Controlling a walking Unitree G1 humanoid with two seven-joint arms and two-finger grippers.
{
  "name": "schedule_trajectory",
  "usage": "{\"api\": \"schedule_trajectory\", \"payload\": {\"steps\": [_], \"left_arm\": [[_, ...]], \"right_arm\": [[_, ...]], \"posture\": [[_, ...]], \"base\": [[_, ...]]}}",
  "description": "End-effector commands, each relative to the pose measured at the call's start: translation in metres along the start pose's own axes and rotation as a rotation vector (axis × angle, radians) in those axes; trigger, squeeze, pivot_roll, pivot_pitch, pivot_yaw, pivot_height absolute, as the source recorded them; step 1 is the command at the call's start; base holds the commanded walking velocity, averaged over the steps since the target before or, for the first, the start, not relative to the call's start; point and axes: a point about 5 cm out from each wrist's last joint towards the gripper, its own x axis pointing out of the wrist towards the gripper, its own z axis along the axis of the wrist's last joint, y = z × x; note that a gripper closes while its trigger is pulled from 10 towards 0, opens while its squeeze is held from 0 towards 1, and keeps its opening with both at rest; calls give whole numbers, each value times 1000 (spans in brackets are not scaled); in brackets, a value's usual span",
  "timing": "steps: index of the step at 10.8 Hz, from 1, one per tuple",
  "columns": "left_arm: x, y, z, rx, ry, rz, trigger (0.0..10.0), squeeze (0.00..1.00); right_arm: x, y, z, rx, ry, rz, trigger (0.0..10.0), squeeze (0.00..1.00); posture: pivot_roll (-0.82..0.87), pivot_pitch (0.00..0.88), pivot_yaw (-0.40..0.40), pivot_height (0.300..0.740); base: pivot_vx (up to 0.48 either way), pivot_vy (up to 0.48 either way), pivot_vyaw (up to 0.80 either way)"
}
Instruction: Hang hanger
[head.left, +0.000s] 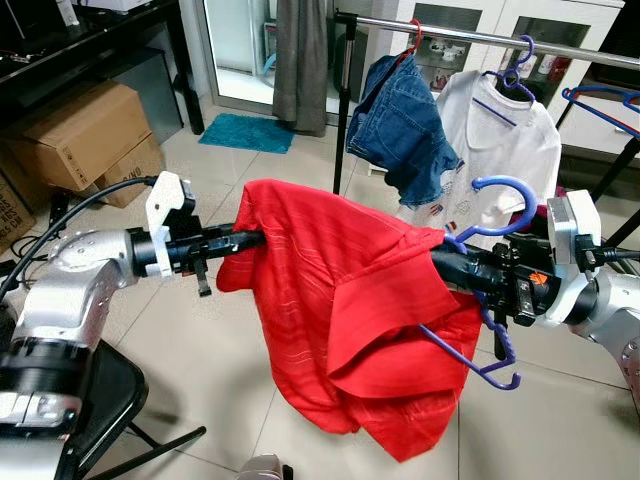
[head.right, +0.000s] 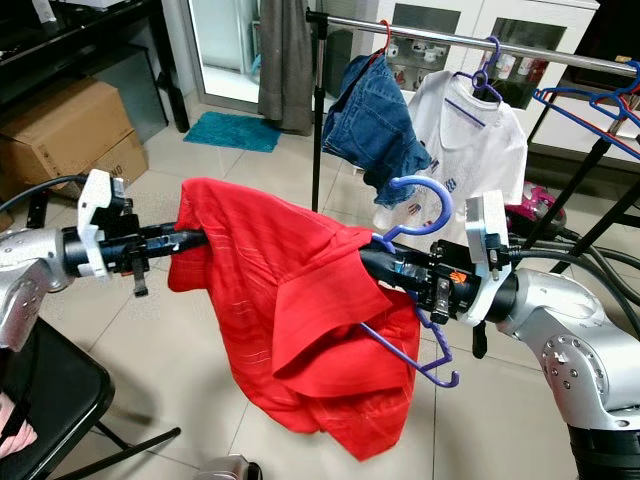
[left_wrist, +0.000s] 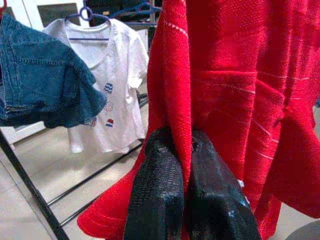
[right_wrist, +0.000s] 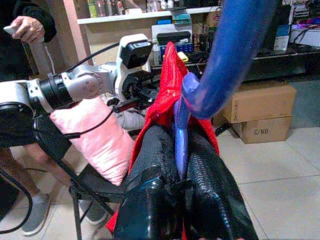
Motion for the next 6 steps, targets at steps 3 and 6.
{"api": "schedule_trajectory", "payload": {"steps": [3,6], "left_arm": [[-7,0,8,9,-13,13,0,0],[-11,-1,11,8,-17,16,0,0]], "right_arm": [[-1,-4,8,-41,-10,0,10000,0],[-1,-4,8,-44,-7,-8,10000,0]], "posture": [[135,2,9,740],[137,2,9,740]], "base": [[0,0,0],[0,0,0]]}}
